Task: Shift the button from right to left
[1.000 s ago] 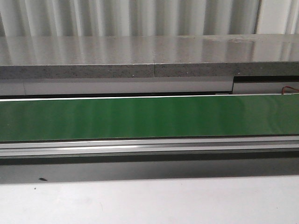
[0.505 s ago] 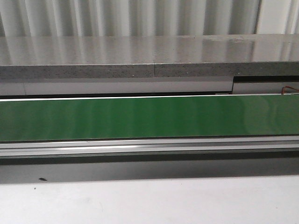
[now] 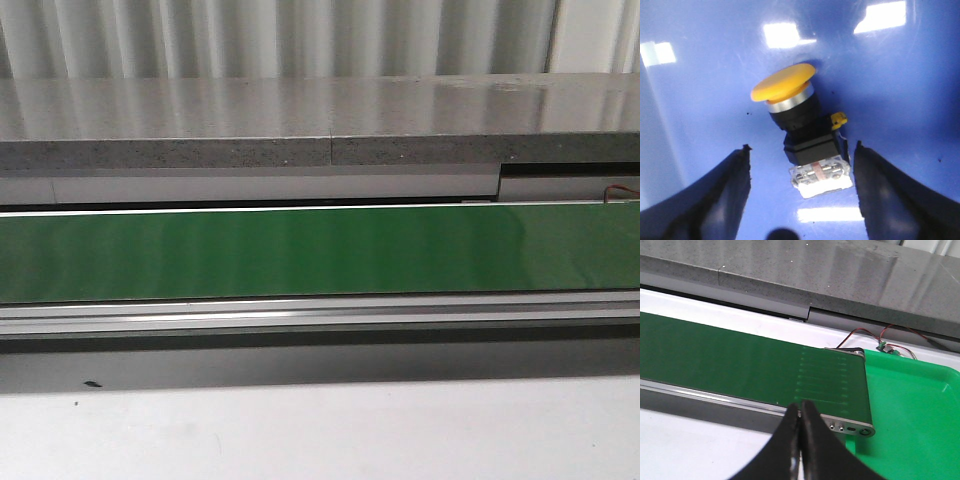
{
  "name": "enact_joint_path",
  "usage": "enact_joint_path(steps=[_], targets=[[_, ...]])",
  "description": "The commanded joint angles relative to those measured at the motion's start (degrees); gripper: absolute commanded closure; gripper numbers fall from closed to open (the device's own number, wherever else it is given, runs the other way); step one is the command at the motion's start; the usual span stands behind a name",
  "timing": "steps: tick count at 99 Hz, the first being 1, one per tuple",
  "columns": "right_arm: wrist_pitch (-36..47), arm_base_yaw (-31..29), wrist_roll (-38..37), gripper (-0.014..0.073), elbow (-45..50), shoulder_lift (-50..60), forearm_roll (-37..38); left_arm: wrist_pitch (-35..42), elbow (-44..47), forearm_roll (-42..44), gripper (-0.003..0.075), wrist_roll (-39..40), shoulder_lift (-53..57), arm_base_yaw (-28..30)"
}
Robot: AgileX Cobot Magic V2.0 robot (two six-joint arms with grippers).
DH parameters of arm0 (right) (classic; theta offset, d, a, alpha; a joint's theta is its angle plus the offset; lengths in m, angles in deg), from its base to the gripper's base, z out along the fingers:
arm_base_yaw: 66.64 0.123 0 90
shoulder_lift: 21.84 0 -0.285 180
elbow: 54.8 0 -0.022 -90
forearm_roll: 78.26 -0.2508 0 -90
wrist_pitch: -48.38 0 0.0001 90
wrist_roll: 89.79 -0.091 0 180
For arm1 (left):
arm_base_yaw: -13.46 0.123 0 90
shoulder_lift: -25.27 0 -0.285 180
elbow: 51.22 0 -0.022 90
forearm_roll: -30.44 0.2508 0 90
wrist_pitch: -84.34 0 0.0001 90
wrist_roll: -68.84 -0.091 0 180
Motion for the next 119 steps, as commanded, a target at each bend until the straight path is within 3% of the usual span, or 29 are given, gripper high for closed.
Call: enact_joint_path(steps=[1, 27, 39, 60, 72, 96, 119], targets=[[3.93, 0.13, 0.36, 0.0662, -1.27, -0.76, -0.65, 1.24, -1.30, 0.04, 0.0248, -0.07, 2.84, -0.86], [3.93, 0.13, 0.36, 0.0662, -1.27, -0.76, -0.65, 5.44, -1.30, 0.04, 0.0274, 3.51, 8.94, -4.34], [3.93, 0.13, 0.36, 0.0662, -1.27, -0.76, -0.65, 7.68, -1.30, 0.04, 0.0377, 9.38, 13.92, -6.86], [3.93, 0.13, 0.36, 0.0662, -1.27, -0.76, -0.65, 10.26, -1.30, 0.04, 0.0633, 20.51, 22.19, -13.87], [3.93, 0.13, 0.36, 0.0662, -1.27, -0.76, -0.65, 10.48, -1.30, 0.04, 0.0720, 26.13, 25.55, -18.45], [3.93, 0.13, 0.36, 0.0662, -1.27, -0.76, -0.65, 12.64, 0.28, 0.04, 0.0741, 37.39, 30.00, -26.65], [3.93, 0.13, 0.36, 0.0662, -1.27, -0.76, -0.65, 18.53, 8.12, -1.48, 0.0741, 38.40, 36.07, -30.68]])
